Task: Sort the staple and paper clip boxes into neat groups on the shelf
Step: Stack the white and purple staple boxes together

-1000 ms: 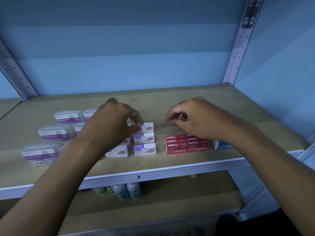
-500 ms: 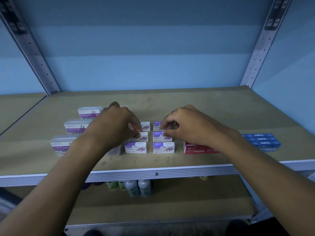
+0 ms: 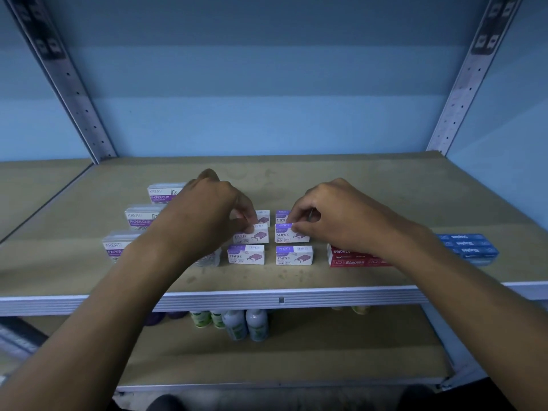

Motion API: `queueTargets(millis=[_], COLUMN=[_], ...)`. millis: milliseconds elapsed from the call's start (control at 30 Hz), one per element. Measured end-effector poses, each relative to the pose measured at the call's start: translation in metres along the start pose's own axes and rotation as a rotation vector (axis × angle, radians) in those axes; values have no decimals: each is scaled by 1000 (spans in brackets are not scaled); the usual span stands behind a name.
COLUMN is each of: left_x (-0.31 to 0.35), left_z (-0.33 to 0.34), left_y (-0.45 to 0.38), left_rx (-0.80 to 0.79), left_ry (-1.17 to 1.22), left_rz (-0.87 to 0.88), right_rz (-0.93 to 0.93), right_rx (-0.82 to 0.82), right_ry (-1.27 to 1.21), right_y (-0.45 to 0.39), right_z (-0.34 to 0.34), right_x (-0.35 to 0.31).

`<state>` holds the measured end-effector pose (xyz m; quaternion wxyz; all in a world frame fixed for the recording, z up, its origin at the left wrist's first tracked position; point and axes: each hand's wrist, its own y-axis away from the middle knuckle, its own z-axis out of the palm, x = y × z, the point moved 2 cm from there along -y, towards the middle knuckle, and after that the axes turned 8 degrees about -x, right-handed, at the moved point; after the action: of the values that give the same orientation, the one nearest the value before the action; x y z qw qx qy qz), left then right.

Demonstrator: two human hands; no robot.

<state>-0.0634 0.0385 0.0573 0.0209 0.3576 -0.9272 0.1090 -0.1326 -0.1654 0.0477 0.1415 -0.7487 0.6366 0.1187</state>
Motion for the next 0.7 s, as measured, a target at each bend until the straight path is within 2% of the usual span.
queueTargets(millis=[233,700], left_x=[5,-2], left_z=[-2,11], left_y=[9,7], left_rx=[2,-110], left_ry=[-34,16], left_rz=[11,3], right_rz=[4,12], right_rx=[-50,-150], right_ry=[56,66], right_y=[10,9], right_z=[-3,4], right_x=[-6,-6])
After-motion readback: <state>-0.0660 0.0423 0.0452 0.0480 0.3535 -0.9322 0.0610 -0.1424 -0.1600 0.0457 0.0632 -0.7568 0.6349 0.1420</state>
